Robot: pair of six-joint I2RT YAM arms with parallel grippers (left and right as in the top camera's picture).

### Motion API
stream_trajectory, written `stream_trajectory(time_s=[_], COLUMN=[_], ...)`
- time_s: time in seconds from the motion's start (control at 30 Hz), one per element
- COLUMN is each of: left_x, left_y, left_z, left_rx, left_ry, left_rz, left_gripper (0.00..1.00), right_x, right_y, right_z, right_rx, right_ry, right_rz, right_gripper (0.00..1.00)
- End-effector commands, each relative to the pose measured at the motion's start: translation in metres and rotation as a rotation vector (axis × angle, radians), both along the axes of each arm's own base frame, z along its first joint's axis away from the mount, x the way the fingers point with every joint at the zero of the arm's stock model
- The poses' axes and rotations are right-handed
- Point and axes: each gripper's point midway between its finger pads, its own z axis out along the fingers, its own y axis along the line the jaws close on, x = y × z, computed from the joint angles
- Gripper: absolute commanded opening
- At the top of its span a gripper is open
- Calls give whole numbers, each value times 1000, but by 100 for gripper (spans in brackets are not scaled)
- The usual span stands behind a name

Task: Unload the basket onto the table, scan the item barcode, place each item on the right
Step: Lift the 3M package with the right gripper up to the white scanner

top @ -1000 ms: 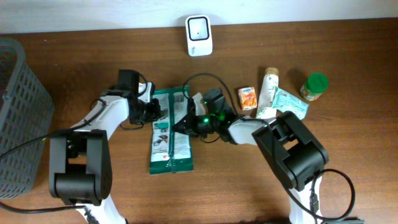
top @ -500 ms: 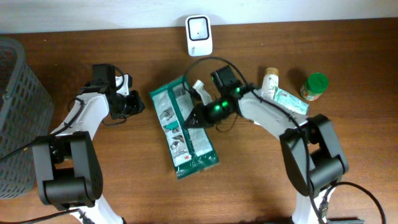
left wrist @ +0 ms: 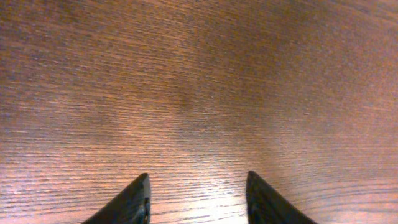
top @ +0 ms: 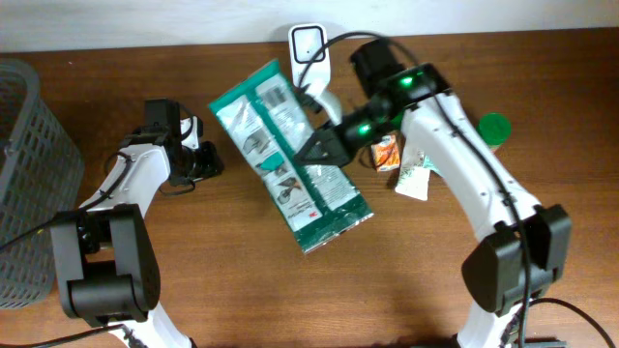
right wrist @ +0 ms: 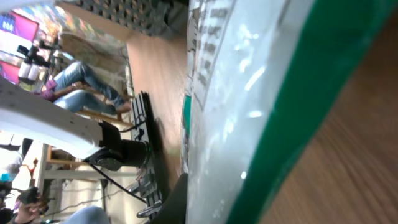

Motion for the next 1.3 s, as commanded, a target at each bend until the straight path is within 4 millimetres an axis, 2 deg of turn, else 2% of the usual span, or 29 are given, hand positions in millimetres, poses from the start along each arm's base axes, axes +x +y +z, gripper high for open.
stream_trajectory(time_s=[0.0,0.03,0.13,0.23,0.3,0.33,0.4,0.47,0.6,0.67,0.77,0.9,1.0,1.07,1.13,1.27], left_x=[7,7,7,7,7,7,8,8,8,8,8,8,8,8,8,8], left_y=[4,5,5,5,5,5,5,5,5,5,5,5,5,5,5,5], left_z=[18,17,17,18,17,17,18,18,18,18,18,18,18,18,18,18], left_rx=[23,29,29,29,29,29,29,29,29,29,29,29,29,29,29,29], left_ry=[-48,-48,-48,-48,-48,-48,-50,-50,-50,-50,-50,-50,-50,-50,-50,-50], left_rz=[1,3,3,3,3,3,3,3,3,3,3,3,3,3,3,3], left_gripper=[61,66,100,99,99,99,99,99,99,99,99,99,99,99,99,99], right_x=[7,9,13,25,52,73,106,129,163,182,205,228,241,253,264,282], right_y=[-25,-30,-39,-43,-57,-71,-97,-114,-134,-140,-153,-156,-150,-146,-135,-114], right_z=[38,40,45,36,14,1,-10,-8,6,9,19,10,-5,-7,-12,-35], right_rx=[106,107,110,41,-152,-291,-504,-646,-825,-970,-1145,-1286,-1388,-1456,-1505,-1595], right_ry=[-89,-96,-129,-194,-254,-289,-384,-497,-693,-841,-980,-1098,-1172,-1241,-1315,-1436], right_rz=[-18,-33,-47,-69,-181,-288,-463,-575,-726,-733,-837,-784,-637,-635,-587,-418], right_gripper=[4,4,4,4,4,4,4,4,4,4,4,4,4,4,4,4])
